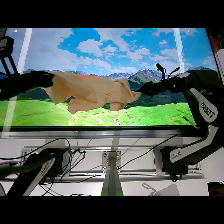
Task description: Fold the clothes and pants, and hang the long-sleeved shirts on hangers.
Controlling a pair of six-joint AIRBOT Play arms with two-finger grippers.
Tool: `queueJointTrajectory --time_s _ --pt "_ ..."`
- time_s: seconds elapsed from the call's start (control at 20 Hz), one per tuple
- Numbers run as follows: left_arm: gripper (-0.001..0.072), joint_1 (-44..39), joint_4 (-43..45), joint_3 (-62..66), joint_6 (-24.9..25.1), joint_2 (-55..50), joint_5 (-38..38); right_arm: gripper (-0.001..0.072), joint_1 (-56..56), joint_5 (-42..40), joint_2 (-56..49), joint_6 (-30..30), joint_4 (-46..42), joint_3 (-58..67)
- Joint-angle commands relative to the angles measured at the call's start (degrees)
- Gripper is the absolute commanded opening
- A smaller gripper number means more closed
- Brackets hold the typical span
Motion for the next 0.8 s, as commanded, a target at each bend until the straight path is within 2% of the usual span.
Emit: queueJointTrajectory --time_s 0.0,0.15,0.25,0.3,0.5,0.55,0.6,0.75 --pt "0.0012 0.0 0.0 0.0 0.0 0.0 0.0 0.0388 0.0 4.6 -0.2 -3.2 1.2 0.1" --pt "0.0012 0.0 0.0 0.0 0.0 0.0 0.0 0.0369 0.0 6.6 -0.2 -4.3 1.2 0.1" --pt "0.0012 0.0 0.0 0.0 0.0 0.0 0.0 0.0239 0.0 6.8 -0.2 -4.3 1.2 0.1" --pt "0.0012 0.0 0.0 0.0 0.0 0.0 0.0 0.0217 0.0 6.7 -0.2 -4.9 1.3 0.1" --pt "0.0012 0.1 0.0 0.0 0.0 -0.1 0.0 0.0191 0.0 3.5 -0.2 -5.6 1.3 0.1" --pt "0.0012 0.1 0.0 0.0 0.0 -0.1 0.0 0.0040 0.0 2.9 -0.2 -5.6 1.8 0.1" --pt "0.0012 0.0 0.0 0.0 0.0 -0.1 0.1 0.0013 0.0 2.9 -0.2 -5.6 3.0 0.1" --pt "0.0011 0.1 0.0 0.4 -0.8 0.1 5.7 0.0012 0.0 2.9 0.9 -5.6 5.7 3.0"
